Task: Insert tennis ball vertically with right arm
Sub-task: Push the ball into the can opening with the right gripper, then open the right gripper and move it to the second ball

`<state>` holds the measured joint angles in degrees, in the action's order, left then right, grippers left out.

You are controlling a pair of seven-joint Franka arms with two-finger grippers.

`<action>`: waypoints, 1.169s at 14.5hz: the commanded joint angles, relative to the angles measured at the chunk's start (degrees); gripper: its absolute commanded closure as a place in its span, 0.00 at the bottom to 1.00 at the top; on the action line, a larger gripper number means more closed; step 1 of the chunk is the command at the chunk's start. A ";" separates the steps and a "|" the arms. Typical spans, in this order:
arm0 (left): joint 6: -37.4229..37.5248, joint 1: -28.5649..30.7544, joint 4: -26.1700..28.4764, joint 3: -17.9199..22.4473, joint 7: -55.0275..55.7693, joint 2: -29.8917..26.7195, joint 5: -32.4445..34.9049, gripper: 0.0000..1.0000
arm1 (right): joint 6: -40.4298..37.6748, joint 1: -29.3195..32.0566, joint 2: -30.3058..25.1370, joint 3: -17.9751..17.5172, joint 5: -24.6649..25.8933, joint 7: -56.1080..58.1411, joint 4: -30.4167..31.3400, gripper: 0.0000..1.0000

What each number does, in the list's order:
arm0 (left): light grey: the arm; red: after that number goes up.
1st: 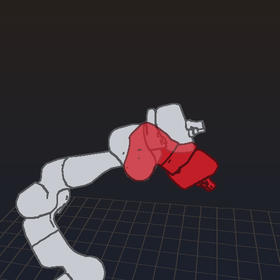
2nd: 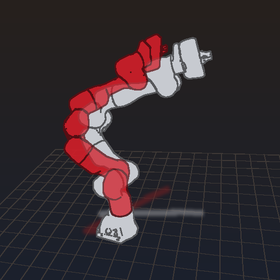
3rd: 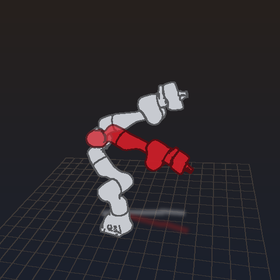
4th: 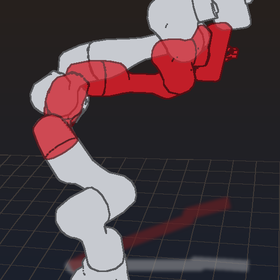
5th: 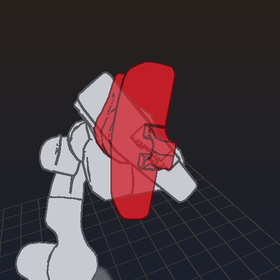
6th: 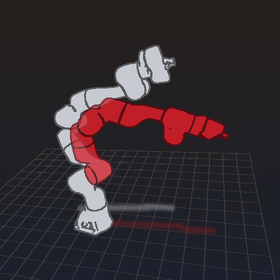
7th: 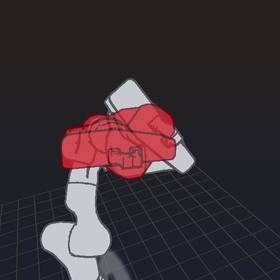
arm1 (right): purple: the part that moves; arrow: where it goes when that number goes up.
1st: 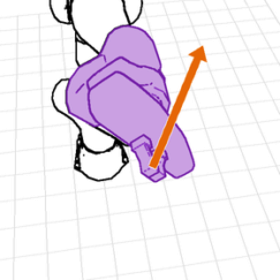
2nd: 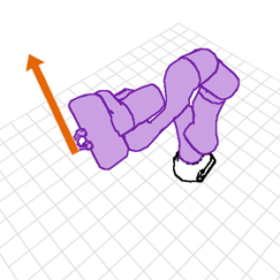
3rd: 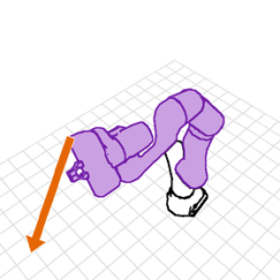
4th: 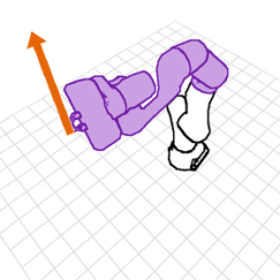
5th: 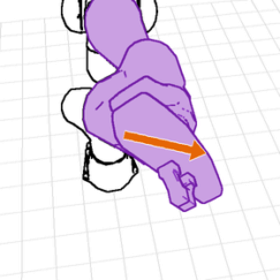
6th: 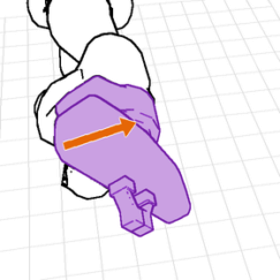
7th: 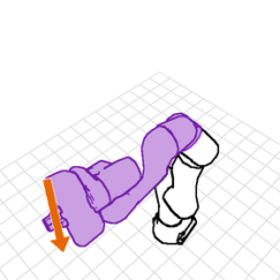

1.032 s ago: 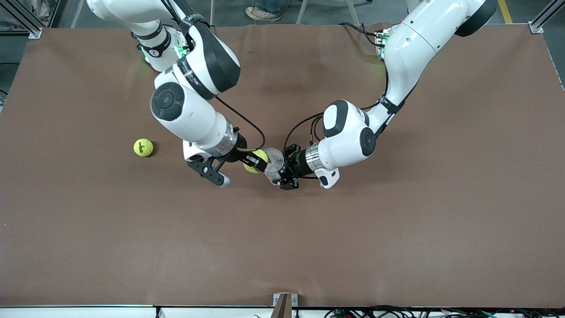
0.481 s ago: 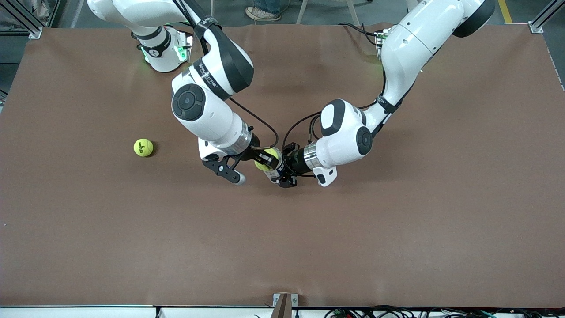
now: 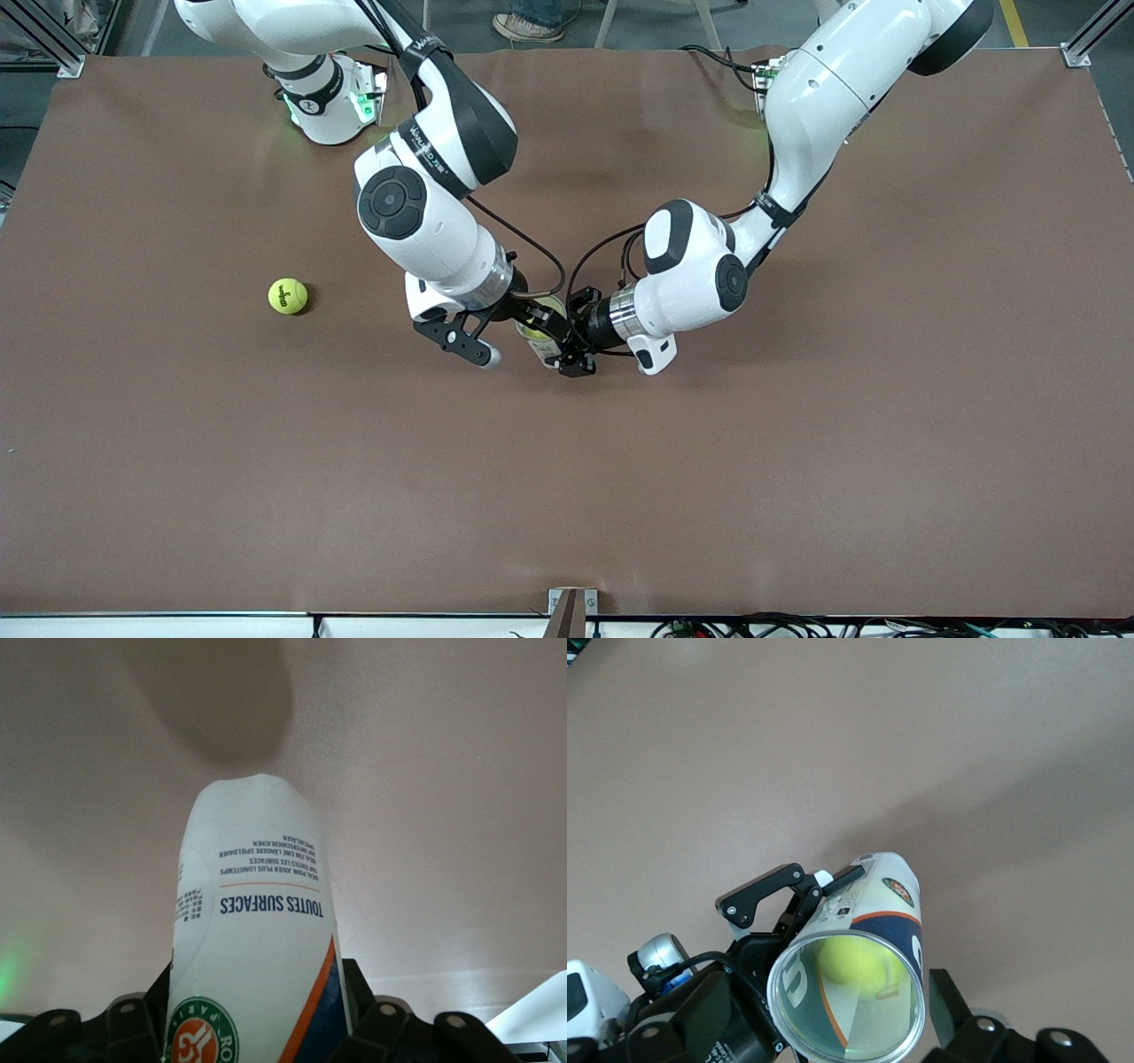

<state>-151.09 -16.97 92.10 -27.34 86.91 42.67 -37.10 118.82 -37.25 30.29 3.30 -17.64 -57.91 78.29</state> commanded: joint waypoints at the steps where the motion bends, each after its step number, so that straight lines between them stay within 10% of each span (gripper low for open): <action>1: -0.70 -0.16 -0.34 -0.25 -1.56 -0.04 -1.48 0.27 | -3.14 0.33 -3.29 0.75 1.12 -0.01 -0.51 0.00; 10: -0.79 -0.16 -0.34 -0.25 -0.52 -0.13 -1.66 0.27 | -30.48 16.04 -14.28 2.07 10.43 29.83 2.03 0.00; 17: -4.47 -1.56 1.59 -0.25 0.98 -0.13 -2.19 0.27 | -19.10 34.24 -25.35 2.07 11.04 57.80 27.57 0.00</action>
<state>-152.92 -17.43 92.75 -27.40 87.81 42.74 -37.58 92.99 -6.03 11.39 6.75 -7.69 -5.35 93.62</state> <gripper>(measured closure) 0.269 0.000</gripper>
